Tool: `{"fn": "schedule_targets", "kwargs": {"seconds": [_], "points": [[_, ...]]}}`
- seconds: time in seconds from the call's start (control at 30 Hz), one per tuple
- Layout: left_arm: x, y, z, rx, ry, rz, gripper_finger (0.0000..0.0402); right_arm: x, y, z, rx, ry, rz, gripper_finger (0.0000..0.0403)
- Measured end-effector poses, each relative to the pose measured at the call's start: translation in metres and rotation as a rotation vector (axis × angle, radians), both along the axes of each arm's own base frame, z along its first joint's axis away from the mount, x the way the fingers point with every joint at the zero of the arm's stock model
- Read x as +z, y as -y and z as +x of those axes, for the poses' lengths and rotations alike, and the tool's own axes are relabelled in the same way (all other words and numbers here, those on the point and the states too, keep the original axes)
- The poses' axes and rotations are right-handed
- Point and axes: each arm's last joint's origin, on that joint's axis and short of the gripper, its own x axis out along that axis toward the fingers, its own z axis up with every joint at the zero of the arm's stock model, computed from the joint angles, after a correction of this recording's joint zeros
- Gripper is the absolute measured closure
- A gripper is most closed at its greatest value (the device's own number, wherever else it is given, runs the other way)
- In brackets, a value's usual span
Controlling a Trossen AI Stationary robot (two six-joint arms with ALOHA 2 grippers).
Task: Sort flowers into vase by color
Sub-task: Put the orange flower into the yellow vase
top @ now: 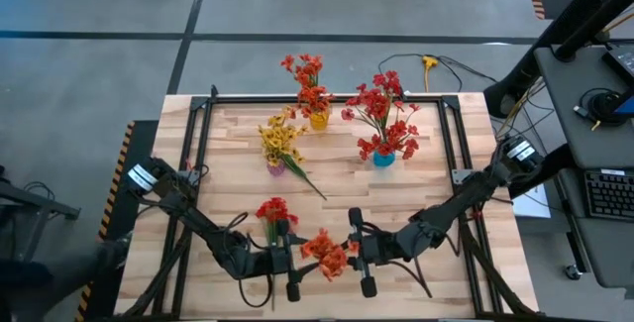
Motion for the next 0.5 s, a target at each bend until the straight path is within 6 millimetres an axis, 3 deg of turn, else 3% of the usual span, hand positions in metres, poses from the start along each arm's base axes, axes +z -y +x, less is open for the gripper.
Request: {"fn": "schedule_targets", "kwargs": {"seconds": [0.27, 0.5], "points": [[0.0, 0.001, -0.001, -0.039, -0.018, 0.007, 0.0202, 0.029, 0.017, -0.022, -0.053, -0.042, -0.041, 0.0374], [-0.003, -0.002, 0.003, -0.542, -0.176, -0.049, 0.0215, 0.05, 0.037, -0.039, -0.158, -0.041, -0.115, 0.0374]]}}
